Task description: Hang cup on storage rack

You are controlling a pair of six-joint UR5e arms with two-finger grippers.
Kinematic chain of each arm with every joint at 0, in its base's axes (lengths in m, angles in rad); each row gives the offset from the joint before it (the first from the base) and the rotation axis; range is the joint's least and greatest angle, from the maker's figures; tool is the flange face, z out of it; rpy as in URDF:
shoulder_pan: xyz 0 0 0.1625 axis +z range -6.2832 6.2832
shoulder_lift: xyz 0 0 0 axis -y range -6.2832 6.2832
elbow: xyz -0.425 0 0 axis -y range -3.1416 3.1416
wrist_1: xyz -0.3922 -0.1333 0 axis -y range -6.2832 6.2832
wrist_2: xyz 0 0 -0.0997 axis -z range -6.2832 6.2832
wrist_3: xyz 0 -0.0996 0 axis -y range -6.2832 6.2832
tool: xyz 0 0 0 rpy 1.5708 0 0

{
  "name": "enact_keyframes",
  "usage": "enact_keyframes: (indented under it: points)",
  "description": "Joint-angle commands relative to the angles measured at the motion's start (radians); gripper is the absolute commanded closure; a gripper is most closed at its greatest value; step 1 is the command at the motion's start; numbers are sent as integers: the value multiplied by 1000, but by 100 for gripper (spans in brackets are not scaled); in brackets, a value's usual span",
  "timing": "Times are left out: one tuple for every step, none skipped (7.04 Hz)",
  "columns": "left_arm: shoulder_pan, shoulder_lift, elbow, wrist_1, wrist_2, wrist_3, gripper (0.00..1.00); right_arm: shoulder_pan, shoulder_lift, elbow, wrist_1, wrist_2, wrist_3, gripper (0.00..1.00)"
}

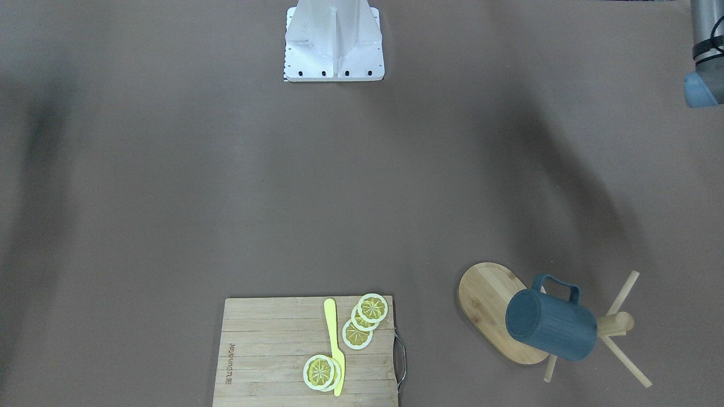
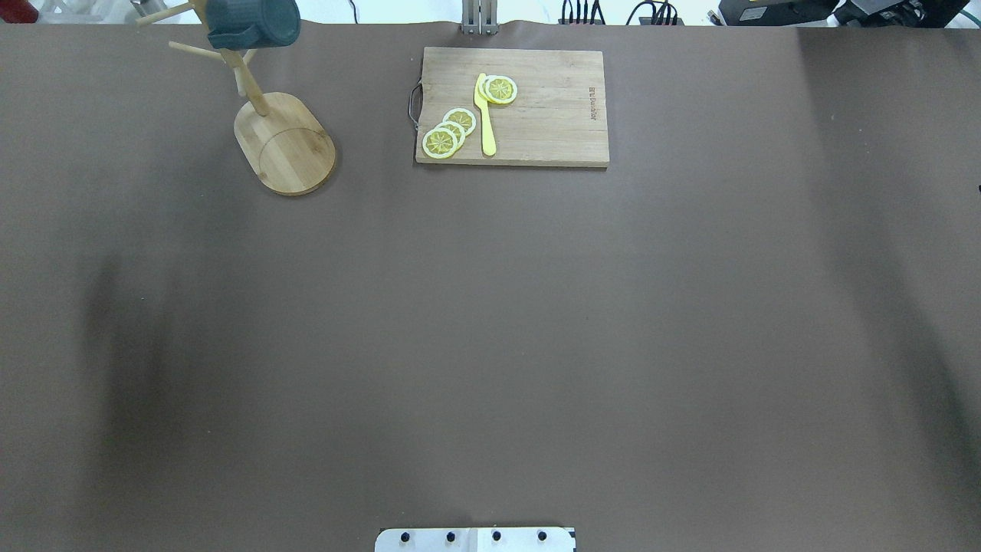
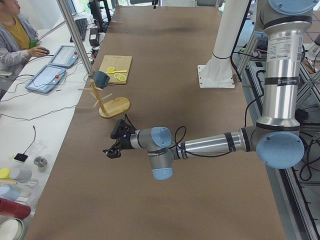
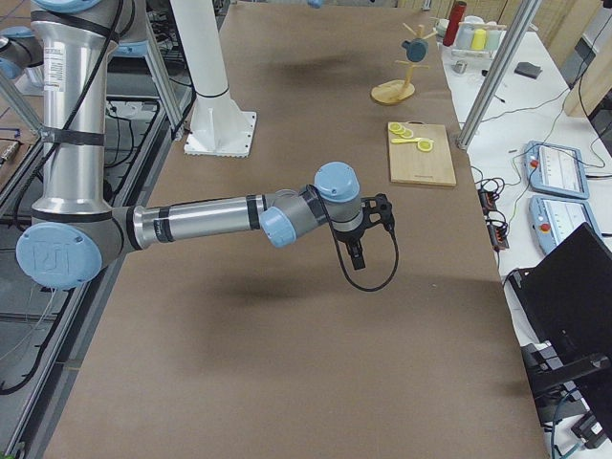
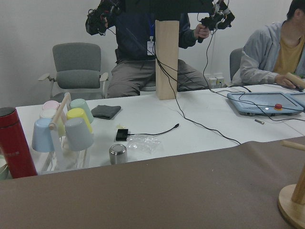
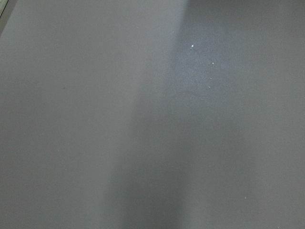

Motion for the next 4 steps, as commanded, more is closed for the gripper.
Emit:
enact_keyframes:
  points:
    - [-154, -45, -70, 312, -276, 104, 3, 0, -3, 5, 1, -1, 0, 0]
    - [-153, -48, -119, 415, -287, 104, 3, 0, -3, 5, 1, -1, 0, 0]
    - [-154, -54, -173, 557, -357, 113, 3, 0, -3, 5, -1, -1, 0, 0]
    - [-156, -51, -202, 635, -391, 142, 3, 0, -3, 5, 1, -1, 0, 0]
